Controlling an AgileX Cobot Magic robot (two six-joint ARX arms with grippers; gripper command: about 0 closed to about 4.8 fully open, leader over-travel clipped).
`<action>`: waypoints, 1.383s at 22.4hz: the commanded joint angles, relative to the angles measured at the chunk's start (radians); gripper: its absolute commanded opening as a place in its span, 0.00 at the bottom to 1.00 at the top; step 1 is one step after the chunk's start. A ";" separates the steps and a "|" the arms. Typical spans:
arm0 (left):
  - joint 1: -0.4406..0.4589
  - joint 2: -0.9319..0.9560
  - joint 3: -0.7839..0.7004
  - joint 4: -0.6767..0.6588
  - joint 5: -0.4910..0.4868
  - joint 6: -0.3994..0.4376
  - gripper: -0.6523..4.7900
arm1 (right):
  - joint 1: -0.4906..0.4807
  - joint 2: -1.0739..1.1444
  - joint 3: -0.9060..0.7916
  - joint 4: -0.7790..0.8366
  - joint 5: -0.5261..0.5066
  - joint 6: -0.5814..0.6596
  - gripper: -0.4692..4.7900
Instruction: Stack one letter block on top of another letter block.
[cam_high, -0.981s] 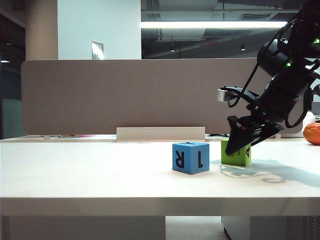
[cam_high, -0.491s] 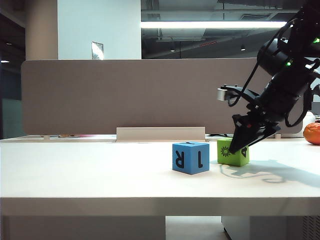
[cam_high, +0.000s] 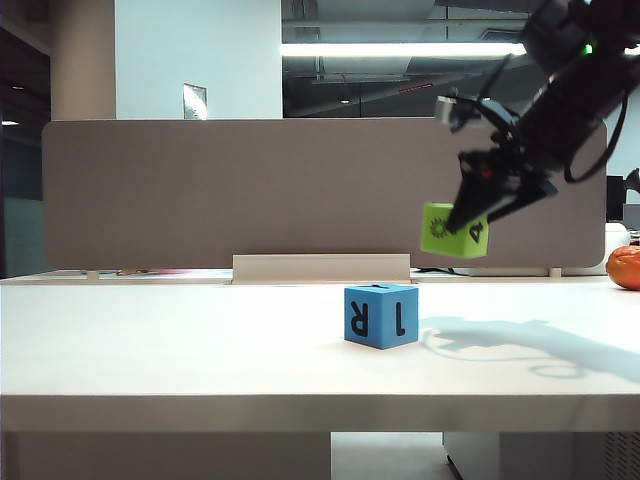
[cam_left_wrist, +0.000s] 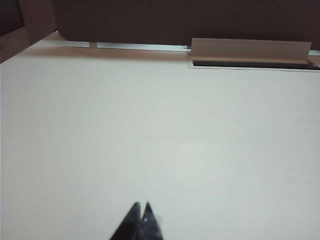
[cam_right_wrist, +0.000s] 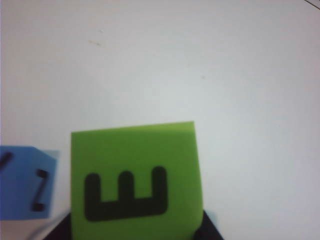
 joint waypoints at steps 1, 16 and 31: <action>0.000 0.000 0.003 0.007 0.005 0.001 0.11 | 0.060 -0.032 0.004 -0.053 -0.048 0.019 0.51; 0.000 0.000 0.003 0.007 0.008 0.001 0.11 | 0.224 -0.029 0.004 -0.118 0.033 0.018 0.51; 0.000 0.000 0.003 0.007 0.008 0.001 0.11 | 0.224 0.015 0.003 -0.065 0.029 0.022 0.62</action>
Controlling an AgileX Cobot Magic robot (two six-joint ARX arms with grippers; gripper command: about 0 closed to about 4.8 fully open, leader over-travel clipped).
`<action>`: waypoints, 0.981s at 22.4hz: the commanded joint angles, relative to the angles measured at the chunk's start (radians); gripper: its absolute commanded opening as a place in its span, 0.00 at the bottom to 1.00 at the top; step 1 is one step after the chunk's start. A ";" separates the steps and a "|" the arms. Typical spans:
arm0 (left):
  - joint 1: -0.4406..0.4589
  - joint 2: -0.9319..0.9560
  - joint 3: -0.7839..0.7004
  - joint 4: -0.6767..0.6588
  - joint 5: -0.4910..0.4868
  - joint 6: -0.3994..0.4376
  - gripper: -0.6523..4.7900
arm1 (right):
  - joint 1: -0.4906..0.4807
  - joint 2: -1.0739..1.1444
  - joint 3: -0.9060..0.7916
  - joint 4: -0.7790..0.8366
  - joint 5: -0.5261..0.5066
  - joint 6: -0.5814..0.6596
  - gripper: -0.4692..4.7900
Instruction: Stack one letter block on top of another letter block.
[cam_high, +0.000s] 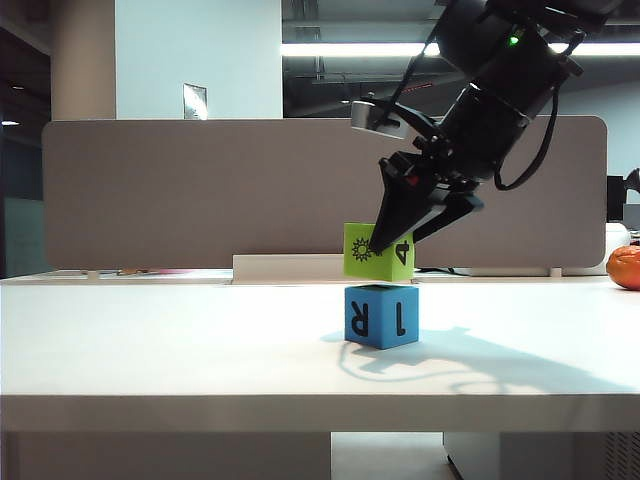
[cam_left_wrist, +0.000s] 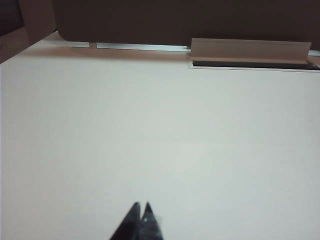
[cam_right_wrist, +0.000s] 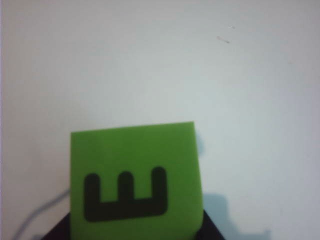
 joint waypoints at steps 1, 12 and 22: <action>0.000 0.001 0.003 0.007 0.005 0.001 0.11 | 0.002 -0.003 0.004 0.013 -0.003 0.004 0.63; 0.000 0.001 0.003 0.007 0.005 0.001 0.11 | 0.002 -0.003 0.004 0.011 -0.003 0.004 0.64; 0.000 0.001 0.003 0.007 0.005 0.001 0.11 | 0.002 -0.003 0.004 0.010 -0.002 0.003 0.75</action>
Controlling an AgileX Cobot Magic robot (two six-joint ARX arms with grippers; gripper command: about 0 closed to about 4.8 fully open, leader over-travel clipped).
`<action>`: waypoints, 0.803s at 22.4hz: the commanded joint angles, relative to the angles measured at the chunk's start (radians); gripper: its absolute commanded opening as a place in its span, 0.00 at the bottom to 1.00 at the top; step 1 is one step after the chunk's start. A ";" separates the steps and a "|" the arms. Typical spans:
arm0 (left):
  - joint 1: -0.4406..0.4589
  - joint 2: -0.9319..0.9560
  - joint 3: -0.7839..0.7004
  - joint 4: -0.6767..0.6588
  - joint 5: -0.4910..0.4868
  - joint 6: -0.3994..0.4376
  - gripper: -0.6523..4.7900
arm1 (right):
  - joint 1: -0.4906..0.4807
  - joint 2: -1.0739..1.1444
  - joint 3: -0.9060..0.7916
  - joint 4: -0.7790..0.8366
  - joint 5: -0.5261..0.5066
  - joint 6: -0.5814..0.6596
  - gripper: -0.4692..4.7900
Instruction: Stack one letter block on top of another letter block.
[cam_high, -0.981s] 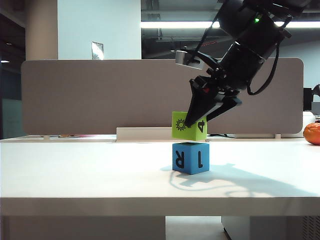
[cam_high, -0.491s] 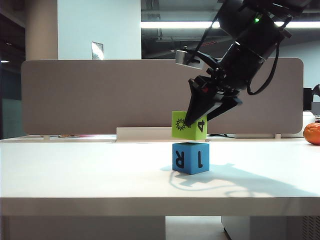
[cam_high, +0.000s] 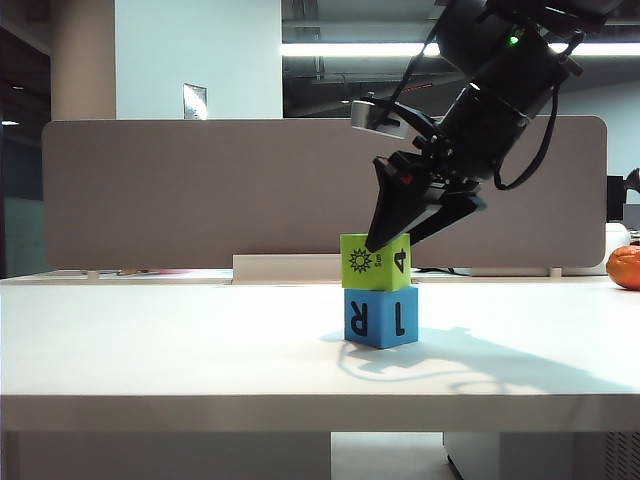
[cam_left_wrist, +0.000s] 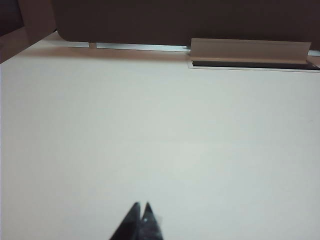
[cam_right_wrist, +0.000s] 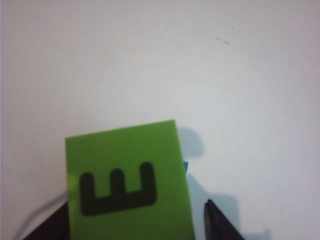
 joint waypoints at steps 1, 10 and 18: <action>0.000 0.001 0.003 0.007 0.005 0.001 0.11 | 0.001 -0.003 0.004 0.013 -0.002 0.001 0.83; 0.000 0.001 0.003 0.006 0.005 0.001 0.11 | 0.001 -0.014 0.004 0.001 -0.002 0.001 1.00; 0.000 0.001 0.003 0.006 0.005 0.001 0.11 | 0.000 -0.156 0.005 0.003 0.153 0.000 1.00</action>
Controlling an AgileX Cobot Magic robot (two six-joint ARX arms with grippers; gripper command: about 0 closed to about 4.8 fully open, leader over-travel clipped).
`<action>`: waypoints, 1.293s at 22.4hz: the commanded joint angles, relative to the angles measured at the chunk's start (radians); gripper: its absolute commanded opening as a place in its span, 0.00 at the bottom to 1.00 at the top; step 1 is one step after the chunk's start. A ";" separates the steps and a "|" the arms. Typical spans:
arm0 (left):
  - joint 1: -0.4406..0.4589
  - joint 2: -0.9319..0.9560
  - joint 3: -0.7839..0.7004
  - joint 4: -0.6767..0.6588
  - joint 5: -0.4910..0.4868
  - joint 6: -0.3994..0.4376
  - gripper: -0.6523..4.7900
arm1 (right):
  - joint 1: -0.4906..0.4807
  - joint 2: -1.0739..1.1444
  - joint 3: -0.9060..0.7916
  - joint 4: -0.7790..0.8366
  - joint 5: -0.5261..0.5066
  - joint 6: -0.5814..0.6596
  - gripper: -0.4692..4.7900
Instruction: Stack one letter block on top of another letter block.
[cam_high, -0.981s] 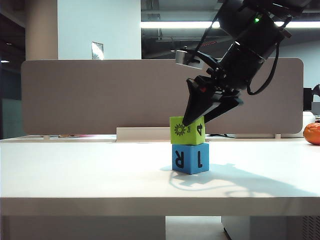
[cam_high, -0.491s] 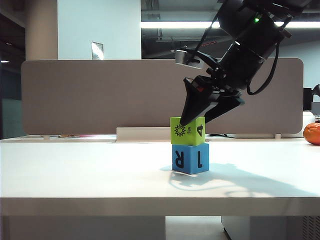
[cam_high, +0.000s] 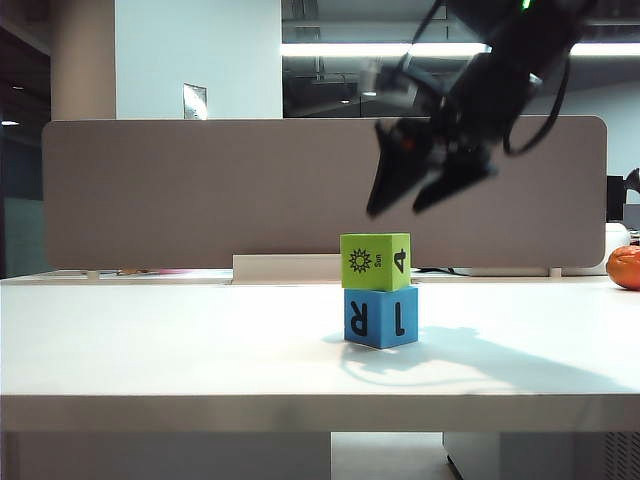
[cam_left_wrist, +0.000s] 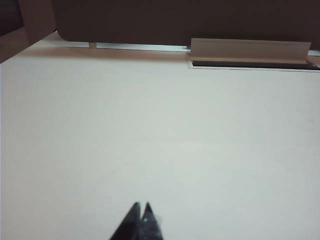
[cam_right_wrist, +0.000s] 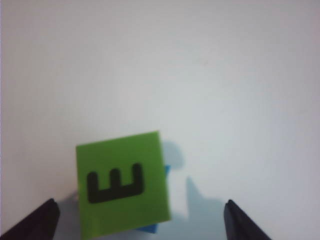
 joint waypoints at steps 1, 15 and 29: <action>0.000 0.001 0.003 0.006 0.005 0.001 0.11 | 0.000 -0.079 0.006 0.016 0.146 0.000 1.00; 0.000 0.001 0.003 0.006 0.005 0.001 0.11 | -0.039 -0.276 -0.005 -0.117 0.261 0.182 0.08; 0.000 0.001 0.003 0.006 0.005 0.001 0.11 | -0.290 -0.683 -0.421 0.059 0.174 0.376 0.08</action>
